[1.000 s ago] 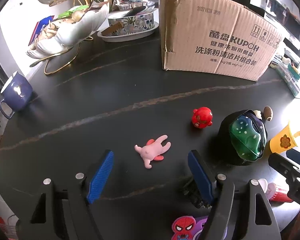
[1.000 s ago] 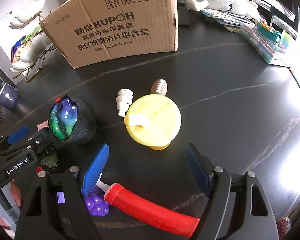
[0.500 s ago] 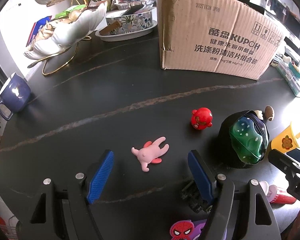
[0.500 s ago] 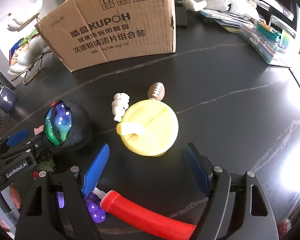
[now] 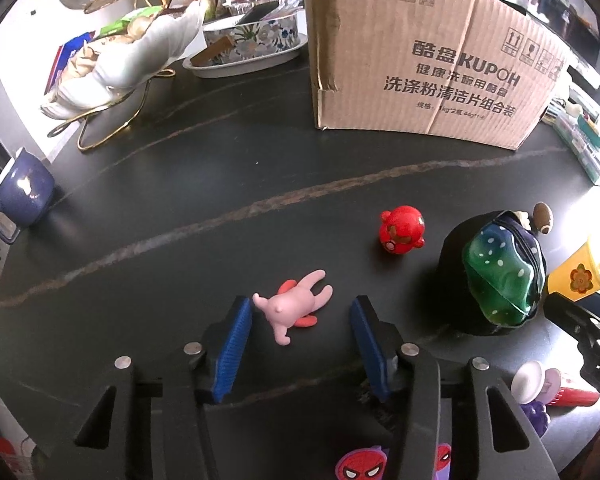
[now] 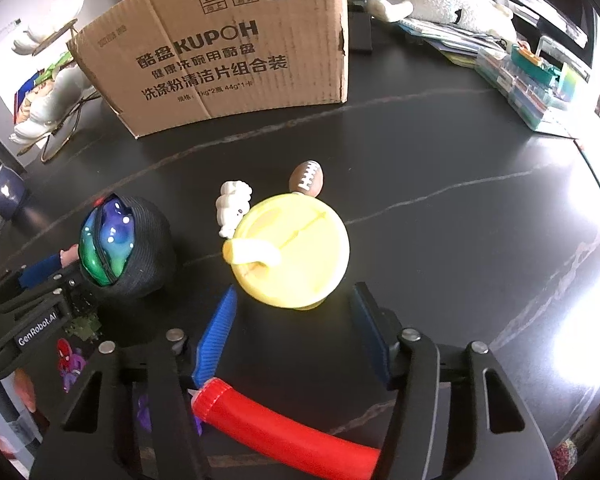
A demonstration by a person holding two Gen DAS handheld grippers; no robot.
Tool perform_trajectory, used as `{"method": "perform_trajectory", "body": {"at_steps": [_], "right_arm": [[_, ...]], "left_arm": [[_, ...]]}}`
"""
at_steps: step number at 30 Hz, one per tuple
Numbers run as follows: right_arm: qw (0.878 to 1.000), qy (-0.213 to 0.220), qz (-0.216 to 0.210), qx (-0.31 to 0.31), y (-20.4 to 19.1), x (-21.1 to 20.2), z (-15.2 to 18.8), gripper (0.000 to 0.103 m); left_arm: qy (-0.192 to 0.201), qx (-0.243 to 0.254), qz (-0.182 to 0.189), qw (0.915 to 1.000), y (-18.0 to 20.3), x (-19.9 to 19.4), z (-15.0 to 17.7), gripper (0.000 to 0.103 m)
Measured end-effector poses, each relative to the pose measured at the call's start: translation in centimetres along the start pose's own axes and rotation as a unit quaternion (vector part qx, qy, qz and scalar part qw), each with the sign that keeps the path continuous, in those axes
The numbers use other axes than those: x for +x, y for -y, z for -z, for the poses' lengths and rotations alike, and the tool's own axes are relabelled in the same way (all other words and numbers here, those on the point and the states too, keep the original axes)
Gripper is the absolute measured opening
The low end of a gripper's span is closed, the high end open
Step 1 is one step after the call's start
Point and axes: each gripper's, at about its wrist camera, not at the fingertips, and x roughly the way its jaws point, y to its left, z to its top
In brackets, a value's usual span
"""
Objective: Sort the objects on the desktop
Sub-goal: 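Move right gripper to the yellow sippy cup while left gripper approaches the pink bunny, then close right gripper on the yellow cup while left gripper closes on the pink bunny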
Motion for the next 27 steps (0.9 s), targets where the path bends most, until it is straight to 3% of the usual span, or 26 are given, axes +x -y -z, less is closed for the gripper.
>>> {"method": "perform_trajectory", "body": {"at_steps": [4,9,16,27], "right_arm": [[1.0,0.001,0.001,-0.001,0.06,-0.02,0.0,0.046],[1.0,0.001,-0.003,0.003,0.19,-0.04,-0.08,0.03],[1.0,-0.004,-0.01,0.001,0.06,-0.03,-0.2,0.029],[1.0,0.007,-0.01,0.002,0.14,-0.8,-0.37,0.029]], "left_arm": [[0.006,-0.002,-0.005,1.0,-0.04,-0.12,0.11,0.036],[0.008,0.002,-0.005,0.9999,0.02,-0.23,0.19,0.036],[0.007,0.0,-0.002,1.0,-0.24,-0.31,0.17,0.035],[0.009,-0.006,0.002,0.9999,-0.74,-0.63,-0.27,0.027]]}}
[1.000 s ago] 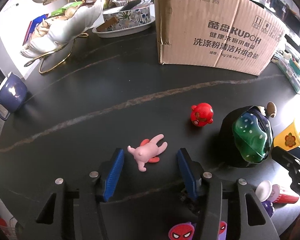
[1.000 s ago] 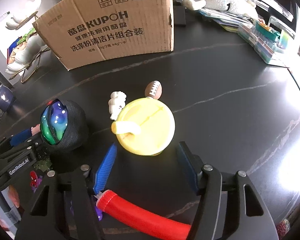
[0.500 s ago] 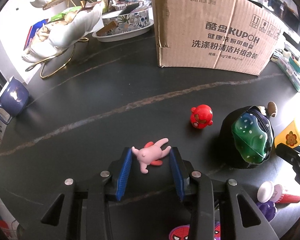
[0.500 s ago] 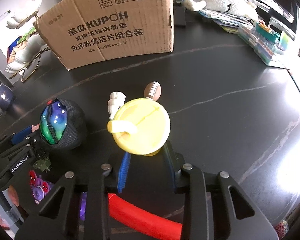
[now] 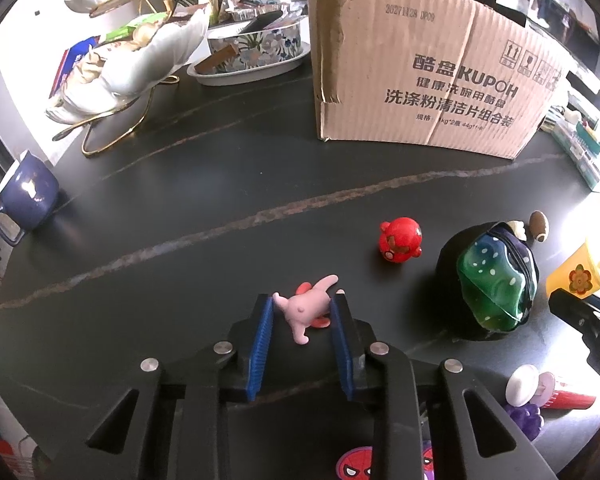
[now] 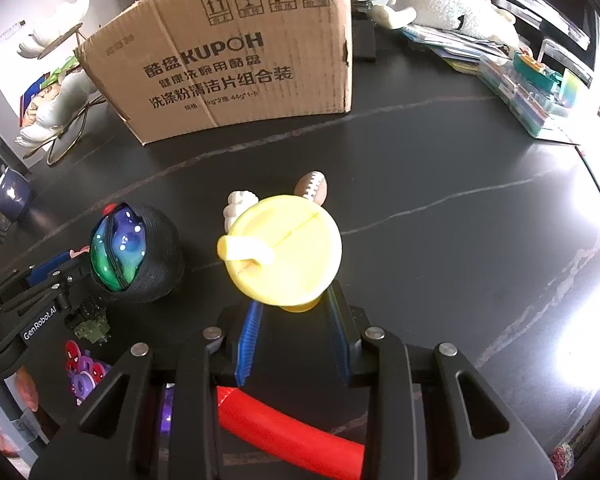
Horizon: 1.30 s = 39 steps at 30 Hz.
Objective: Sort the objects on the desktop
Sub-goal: 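Close right gripper on the yellow cup while left gripper closes on the pink bunny, then lift and carry the cup and bunny in both grippers over the cardboard box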
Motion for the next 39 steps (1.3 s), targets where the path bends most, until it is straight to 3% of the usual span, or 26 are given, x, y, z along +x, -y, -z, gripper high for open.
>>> {"method": "perform_trajectory", "body": {"at_steps": [17,39], "right_arm": [[1.0,0.012,-0.008,0.006,-0.2,-2.1,0.0,0.029],[0.999,0.046,-0.022,-0.008,-1.4,-8.0,1.6,0.029]], "left_arm": [[0.011,-0.009,0.006,0.9999,-0.2,-2.3,0.5,0.026],[0.045,-0.001,0.018,0.9988,0.5,-9.5,2.3,0.026]]}}
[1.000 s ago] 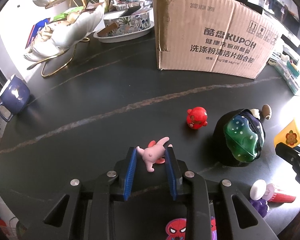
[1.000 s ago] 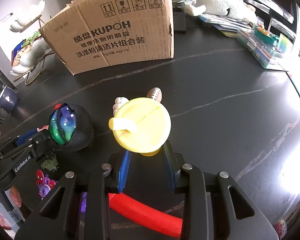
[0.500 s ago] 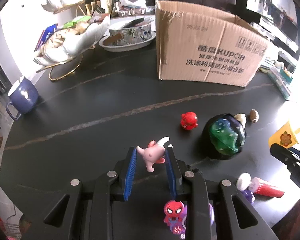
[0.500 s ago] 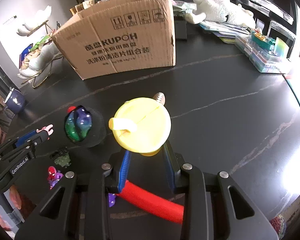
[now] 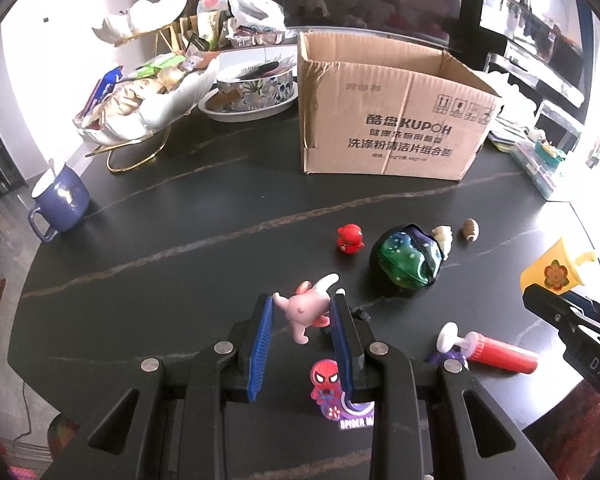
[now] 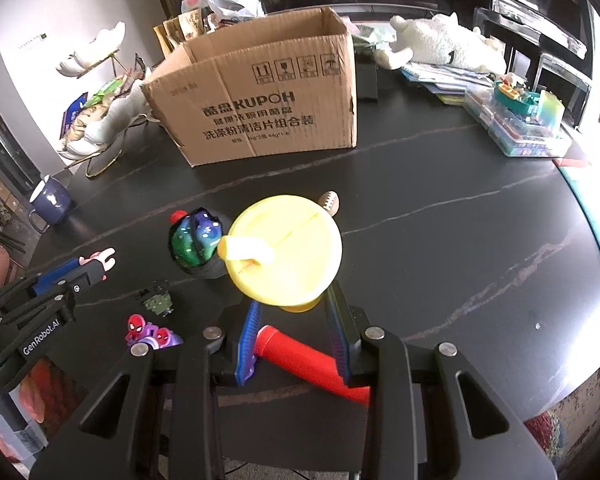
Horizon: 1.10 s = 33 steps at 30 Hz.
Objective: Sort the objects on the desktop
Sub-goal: 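Lift and carry the cup and bunny in both grippers over the cardboard box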
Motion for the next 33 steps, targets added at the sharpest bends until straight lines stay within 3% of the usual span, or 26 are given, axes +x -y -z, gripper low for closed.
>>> {"method": "perform_trajectory", "body": {"at_steps": [16,33], "right_arm": [[1.0,0.018,-0.016,-0.011,-1.3,-3.2,0.0,0.029],[0.999,0.026,-0.022,-0.019,-1.6,-4.0,-3.6,0.029]], "left_arm": [[0.021,0.008,-0.003,0.9997,0.5,-2.9,-0.4,0.026],[0.033,0.02,0.008,0.9992,1.5,-3.8,-4.3,0.026]]}}
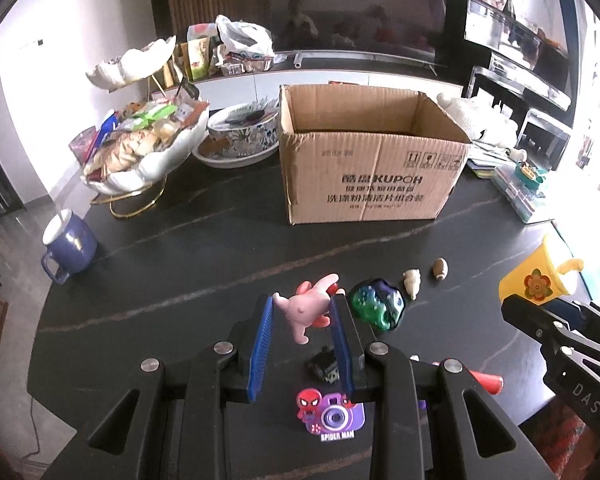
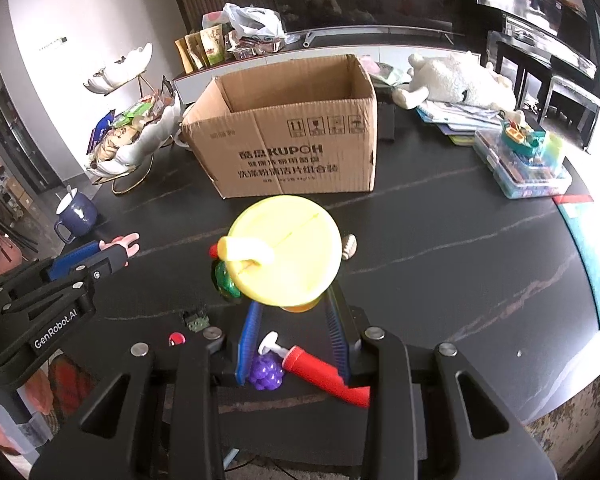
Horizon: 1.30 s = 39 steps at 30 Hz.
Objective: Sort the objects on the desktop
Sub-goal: 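Lift and carry the cup and bunny in both grippers over the cardboard box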
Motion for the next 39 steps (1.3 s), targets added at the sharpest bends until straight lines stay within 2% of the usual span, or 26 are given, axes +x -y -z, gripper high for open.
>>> {"method": "perform_trajectory", "body": {"at_steps": [14,39], "right_arm": [[1.0,0.01,0.001,-0.008,-0.3,0.8,-3.8,0.029],[1.0,0.021,0.008,-0.021,-0.4,1.5,-8.4,0.029]], "left_arm": [[0.003,-0.001,0.001,1.0,0.8,1.2,-3.6,0.026],[0.007,0.003,-0.007,0.9999,0.6,2.3,-7.2,0.027]]}}
